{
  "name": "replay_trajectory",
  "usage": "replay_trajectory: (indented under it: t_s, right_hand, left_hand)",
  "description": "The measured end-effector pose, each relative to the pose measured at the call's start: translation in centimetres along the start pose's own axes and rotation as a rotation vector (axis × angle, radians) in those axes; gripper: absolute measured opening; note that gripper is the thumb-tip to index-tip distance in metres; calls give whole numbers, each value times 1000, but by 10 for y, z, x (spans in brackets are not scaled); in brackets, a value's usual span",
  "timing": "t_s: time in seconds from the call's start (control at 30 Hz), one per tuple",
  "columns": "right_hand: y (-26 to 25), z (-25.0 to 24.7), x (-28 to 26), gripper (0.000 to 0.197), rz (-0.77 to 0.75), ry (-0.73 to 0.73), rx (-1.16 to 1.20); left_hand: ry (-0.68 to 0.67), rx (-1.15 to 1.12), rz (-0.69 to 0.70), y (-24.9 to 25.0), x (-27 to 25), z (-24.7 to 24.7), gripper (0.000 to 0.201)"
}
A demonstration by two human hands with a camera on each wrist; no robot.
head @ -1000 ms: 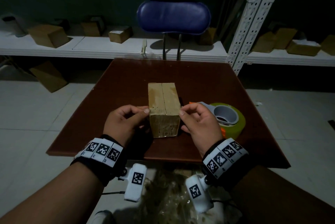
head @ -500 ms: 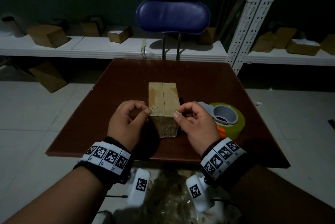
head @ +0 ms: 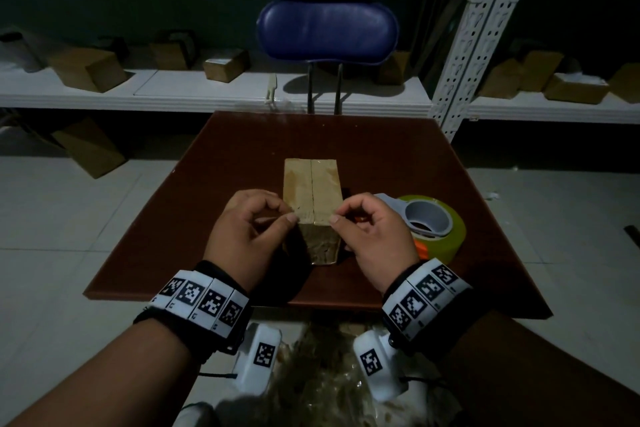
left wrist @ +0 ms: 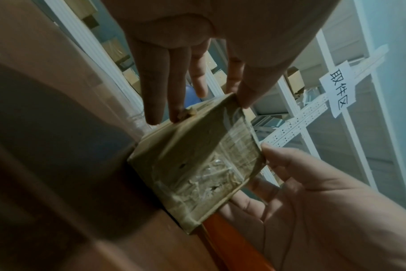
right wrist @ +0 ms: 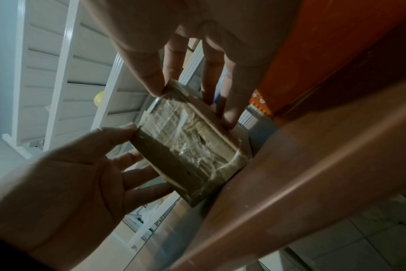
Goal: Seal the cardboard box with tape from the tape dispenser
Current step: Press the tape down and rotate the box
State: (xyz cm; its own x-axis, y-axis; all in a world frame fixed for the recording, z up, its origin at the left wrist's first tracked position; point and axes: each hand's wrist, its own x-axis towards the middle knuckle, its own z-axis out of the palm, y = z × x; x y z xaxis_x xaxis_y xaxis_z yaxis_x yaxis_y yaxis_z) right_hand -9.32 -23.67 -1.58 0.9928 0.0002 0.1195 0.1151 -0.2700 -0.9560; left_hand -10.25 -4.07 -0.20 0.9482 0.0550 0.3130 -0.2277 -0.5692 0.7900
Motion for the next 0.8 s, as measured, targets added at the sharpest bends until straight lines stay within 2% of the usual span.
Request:
replay_trajectory:
  t_s: [0.2, 0.3, 0.43, 0.57, 0.63, 0.73, 0.8]
  right_hand:
    - [-7, 2, -1, 9, -7, -28, -64]
    - [-7, 4, 0, 12, -2, -34, -83]
    - [-2, 4, 2, 9, 7, -37, -157]
    - [-1, 7, 4, 6, 15, -7, -182]
    - [-2, 11, 5, 5, 28, 23, -160]
    - [-2, 15, 9, 32, 141, 49, -60]
    - [-2, 18, 10, 66, 190, 34, -61]
  left_hand:
    - [-56, 62, 4, 3, 3, 1, 17]
    - [-85, 72, -13, 3, 2, 2, 12]
    - [-54, 49, -58, 5, 1, 2, 9]
    - [29, -66, -229, 9, 1, 4, 16]
    - [27, -171, -336, 8, 3, 5, 24]
    - [-18, -325, -447, 7, 7, 8, 49]
    - [-72, -349, -504, 7, 8, 12, 58]
